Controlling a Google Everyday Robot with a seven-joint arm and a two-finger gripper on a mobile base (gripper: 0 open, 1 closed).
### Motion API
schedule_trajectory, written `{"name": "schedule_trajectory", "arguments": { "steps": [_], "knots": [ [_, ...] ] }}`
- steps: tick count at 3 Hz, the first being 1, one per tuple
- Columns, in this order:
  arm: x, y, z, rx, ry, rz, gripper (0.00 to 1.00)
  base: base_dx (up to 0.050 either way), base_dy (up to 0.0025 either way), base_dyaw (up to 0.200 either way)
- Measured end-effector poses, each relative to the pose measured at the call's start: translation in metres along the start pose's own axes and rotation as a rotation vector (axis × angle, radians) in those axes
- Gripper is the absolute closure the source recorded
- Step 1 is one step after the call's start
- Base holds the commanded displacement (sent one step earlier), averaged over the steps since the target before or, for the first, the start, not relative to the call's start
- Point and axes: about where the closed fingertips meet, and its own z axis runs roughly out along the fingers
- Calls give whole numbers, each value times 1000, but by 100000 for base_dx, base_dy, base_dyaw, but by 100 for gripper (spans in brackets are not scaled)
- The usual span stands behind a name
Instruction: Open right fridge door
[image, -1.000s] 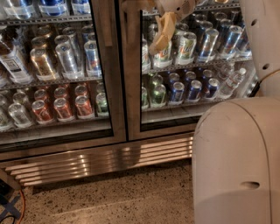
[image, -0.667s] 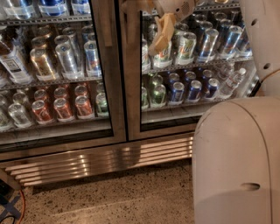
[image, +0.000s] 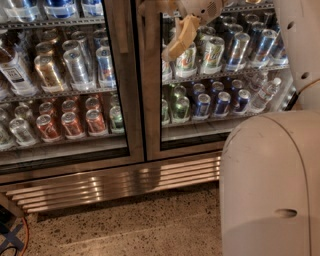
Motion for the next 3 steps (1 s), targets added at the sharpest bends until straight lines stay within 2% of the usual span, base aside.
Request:
{"name": "schedule_trajectory", "arguments": {
  "steps": [3],
  "knots": [
    [0,0,0,0,0,0,88,0,0,0]
  ]
}}
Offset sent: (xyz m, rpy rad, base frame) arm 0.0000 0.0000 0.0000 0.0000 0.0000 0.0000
